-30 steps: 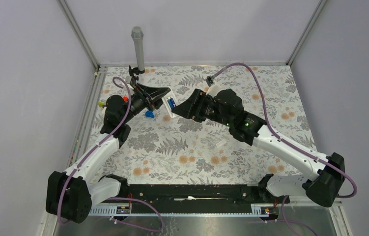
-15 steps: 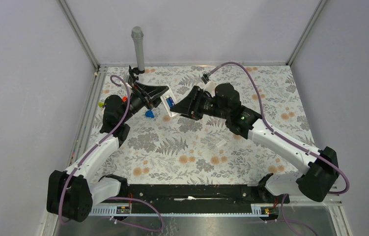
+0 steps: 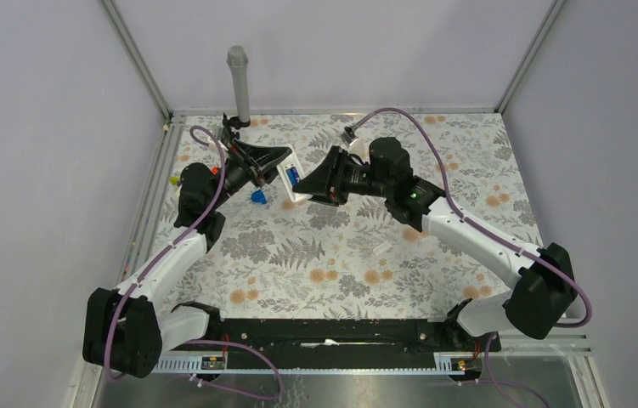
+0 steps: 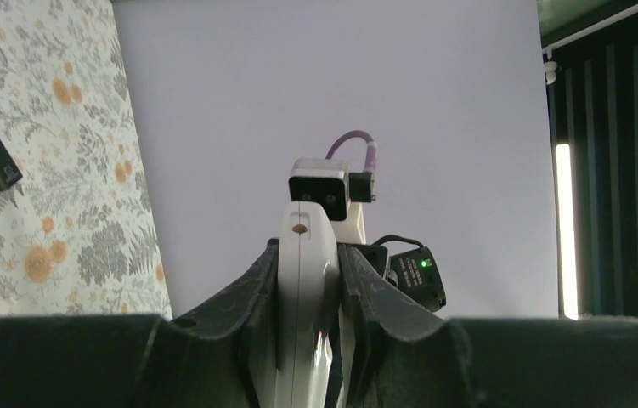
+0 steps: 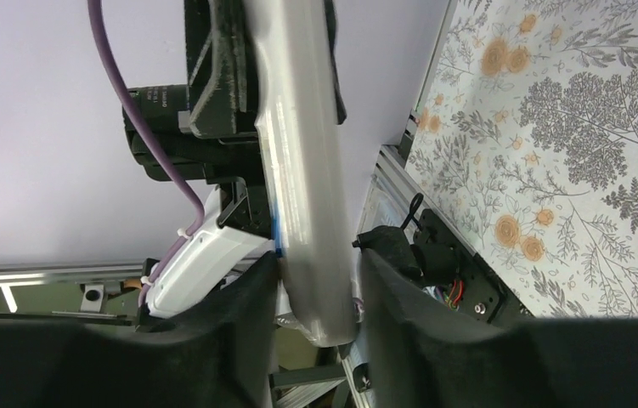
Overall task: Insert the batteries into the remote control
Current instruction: Load the battery into the remote control, then adjust the battery cover at the center of the board.
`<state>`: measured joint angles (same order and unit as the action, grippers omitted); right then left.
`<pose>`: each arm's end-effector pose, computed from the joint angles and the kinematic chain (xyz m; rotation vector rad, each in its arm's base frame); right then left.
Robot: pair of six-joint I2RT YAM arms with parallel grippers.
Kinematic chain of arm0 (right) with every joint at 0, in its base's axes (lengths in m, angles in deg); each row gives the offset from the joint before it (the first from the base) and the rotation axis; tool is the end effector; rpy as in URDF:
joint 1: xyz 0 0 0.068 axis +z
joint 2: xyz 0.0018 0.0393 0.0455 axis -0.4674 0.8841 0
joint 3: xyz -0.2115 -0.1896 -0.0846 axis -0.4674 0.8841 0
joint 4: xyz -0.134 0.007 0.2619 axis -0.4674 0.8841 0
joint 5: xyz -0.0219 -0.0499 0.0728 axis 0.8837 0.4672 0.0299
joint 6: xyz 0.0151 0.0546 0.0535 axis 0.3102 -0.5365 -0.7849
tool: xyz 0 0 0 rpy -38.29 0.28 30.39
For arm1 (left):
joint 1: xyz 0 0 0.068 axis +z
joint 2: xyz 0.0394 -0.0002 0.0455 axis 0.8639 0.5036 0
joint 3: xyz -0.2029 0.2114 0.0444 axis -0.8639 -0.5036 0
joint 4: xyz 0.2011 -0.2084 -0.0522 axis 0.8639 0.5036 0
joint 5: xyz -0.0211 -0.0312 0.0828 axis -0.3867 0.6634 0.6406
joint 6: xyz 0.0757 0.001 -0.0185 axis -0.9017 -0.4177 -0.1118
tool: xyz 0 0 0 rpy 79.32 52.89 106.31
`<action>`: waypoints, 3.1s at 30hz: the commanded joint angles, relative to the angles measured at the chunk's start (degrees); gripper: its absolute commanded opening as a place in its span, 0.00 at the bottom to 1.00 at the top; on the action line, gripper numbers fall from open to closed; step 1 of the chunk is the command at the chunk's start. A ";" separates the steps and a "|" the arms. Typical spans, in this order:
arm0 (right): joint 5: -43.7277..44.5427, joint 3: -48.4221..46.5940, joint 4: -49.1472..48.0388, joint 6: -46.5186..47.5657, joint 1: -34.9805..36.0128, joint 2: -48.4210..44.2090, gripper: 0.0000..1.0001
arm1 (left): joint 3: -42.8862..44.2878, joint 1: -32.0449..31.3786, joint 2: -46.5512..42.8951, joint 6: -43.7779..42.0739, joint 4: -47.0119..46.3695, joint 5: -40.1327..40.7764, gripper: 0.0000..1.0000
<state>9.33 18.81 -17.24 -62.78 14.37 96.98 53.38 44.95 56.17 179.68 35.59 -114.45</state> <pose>0.2647 0.2839 0.3714 -0.0361 2.0490 1.7380 0.2847 -0.1126 0.3356 -0.5658 1.6181 -1.8828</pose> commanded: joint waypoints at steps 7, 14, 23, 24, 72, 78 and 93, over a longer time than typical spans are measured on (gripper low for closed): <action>0.19 4.03 -9.39 5.30 -2.08 -1.71 0.85 | 6.25 0.97 -1.48 -3.56 -4.99 -6.99 0.00; -4.07 6.11 -19.36 7.24 -2.07 -3.53 0.90 | 5.58 1.57 0.13 -3.37 -5.62 -7.02 0.00; -3.69 3.06 -15.77 9.47 -2.08 -1.65 0.76 | 5.41 1.89 0.54 -3.51 -5.71 -7.08 0.00; -3.68 2.24 -14.76 9.96 -2.12 -1.05 0.73 | 5.25 1.89 0.49 -3.53 -5.58 -7.08 0.00; 44.58 5.34 38.30 44.11 -8.68 9.54 0.85 | 5.46 9.25 -10.32 -41.20 30.22 5.52 0.00; 46.84 6.42 42.05 36.37 -11.72 12.97 0.58 | 3.17 9.40 -11.85 -40.37 28.47 6.23 0.00; 36.46 7.83 40.80 41.28 -13.56 16.90 0.36 | 2.49 10.23 -13.85 -40.73 29.40 6.70 0.00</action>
<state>48.08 27.25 22.45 -21.45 1.08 112.97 55.70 54.66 44.04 139.81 68.40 -108.55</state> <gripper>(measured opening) 0.375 0.268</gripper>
